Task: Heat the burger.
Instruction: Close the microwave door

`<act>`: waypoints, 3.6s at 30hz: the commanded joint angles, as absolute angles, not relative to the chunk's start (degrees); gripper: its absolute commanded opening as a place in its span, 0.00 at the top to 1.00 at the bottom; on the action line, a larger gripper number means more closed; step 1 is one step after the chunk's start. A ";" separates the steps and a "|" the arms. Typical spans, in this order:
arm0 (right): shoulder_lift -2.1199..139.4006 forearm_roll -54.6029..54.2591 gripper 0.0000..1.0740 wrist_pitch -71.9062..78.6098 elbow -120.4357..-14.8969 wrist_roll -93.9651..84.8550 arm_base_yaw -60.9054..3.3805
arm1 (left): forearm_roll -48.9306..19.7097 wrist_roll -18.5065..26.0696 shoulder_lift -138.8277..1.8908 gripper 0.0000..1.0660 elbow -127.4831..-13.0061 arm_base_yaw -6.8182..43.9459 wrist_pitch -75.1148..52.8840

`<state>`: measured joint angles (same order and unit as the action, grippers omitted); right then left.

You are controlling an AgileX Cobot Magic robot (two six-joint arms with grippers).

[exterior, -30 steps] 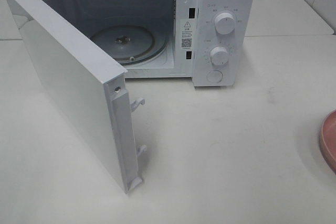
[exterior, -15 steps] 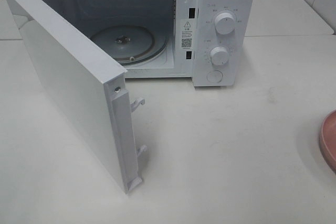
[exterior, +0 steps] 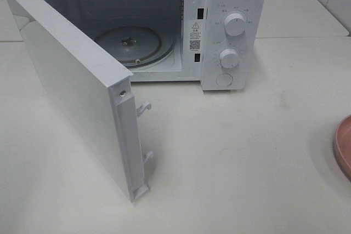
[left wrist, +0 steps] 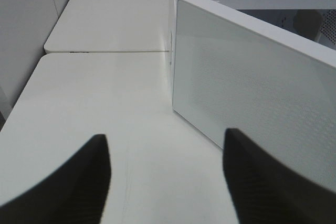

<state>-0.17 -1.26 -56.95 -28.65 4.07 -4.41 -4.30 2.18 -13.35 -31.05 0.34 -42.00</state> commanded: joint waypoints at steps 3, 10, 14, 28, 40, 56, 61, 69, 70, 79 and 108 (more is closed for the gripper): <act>-2.06 -0.92 0.29 -56.89 -28.59 3.90 -4.07 | -4.58 2.06 -21.54 0.91 -30.54 0.23 -34.72; -2.06 -0.92 0.29 -56.89 -28.59 3.90 -4.07 | -4.58 2.98 -31.00 1.00 -30.48 0.40 -26.53; -2.06 -0.92 0.29 -56.89 -28.59 3.90 -4.07 | -4.70 5.33 -37.41 1.00 -26.81 0.40 -13.87; -2.06 -0.92 0.29 -56.89 -28.59 3.90 -4.07 | 1.32 2.98 -54.89 1.00 -13.41 0.40 29.91; -2.06 -0.92 0.29 -56.89 -28.59 3.90 -4.07 | 12.61 -6.42 -72.48 1.00 -13.81 0.40 43.49; -2.06 -0.92 0.29 -56.89 -28.59 3.90 -4.07 | 10.14 -4.98 -86.29 1.00 -20.57 14.38 49.96; -2.06 -0.92 0.29 -56.89 -28.59 3.90 -4.07 | 6.47 -3.44 -88.52 1.00 -22.75 18.62 49.96; -2.06 -0.97 0.29 -56.89 -28.59 3.90 -4.07 | -1.95 0.00 -91.73 1.00 -26.47 25.61 48.76; -2.06 -0.97 0.29 -56.89 -28.59 3.90 -4.07 | -4.64 1.09 -92.59 1.00 -27.73 27.33 48.36; -2.06 -0.97 0.29 -56.89 -28.59 3.90 -4.07 | -20.23 10.37 -96.20 1.00 -35.58 35.52 45.55; -2.06 -0.97 0.29 -56.89 -28.59 4.24 -4.07 | -46.52 31.46 -112.76 1.00 -63.83 43.32 38.33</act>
